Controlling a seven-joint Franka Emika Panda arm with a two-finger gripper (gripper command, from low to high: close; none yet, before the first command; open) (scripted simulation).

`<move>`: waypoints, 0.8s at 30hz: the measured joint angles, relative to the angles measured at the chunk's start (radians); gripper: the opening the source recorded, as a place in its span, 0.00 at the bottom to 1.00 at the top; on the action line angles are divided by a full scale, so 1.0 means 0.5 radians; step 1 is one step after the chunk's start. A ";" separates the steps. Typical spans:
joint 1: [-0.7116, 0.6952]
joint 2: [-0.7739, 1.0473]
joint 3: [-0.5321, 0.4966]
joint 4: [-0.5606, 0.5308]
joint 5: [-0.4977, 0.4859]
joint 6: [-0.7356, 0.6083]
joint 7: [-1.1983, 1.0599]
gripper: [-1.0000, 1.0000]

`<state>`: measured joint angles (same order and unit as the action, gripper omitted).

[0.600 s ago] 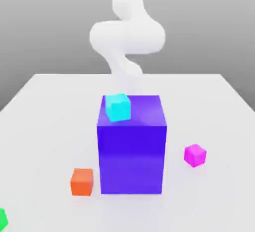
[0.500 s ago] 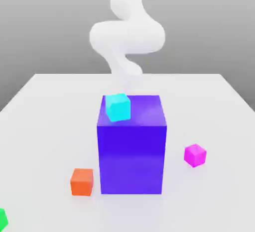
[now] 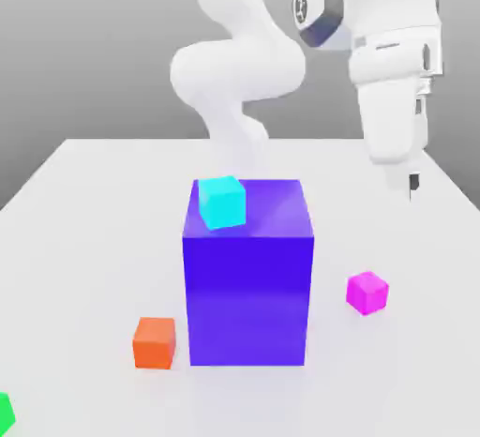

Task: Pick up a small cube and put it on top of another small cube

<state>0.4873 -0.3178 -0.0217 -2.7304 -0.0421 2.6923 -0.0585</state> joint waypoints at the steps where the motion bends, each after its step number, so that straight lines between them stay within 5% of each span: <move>1: 0.044 0.047 0.000 -0.041 0.002 0.037 -0.088 0.50; 11: 0.433 0.522 0.055 -0.435 0.073 0.427 -0.962 0.50; 19: 0.463 1.085 0.035 -0.361 0.029 0.886 -0.979 0.50; 20: 0.462 1.129 0.036 -0.353 0.029 0.923 -0.980 0.00; 24: 0.462 1.129 0.036 -0.353 0.028 0.920 -0.979 0.00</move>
<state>0.7182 0.2467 -0.0036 -2.9069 -0.0280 3.1521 -0.5479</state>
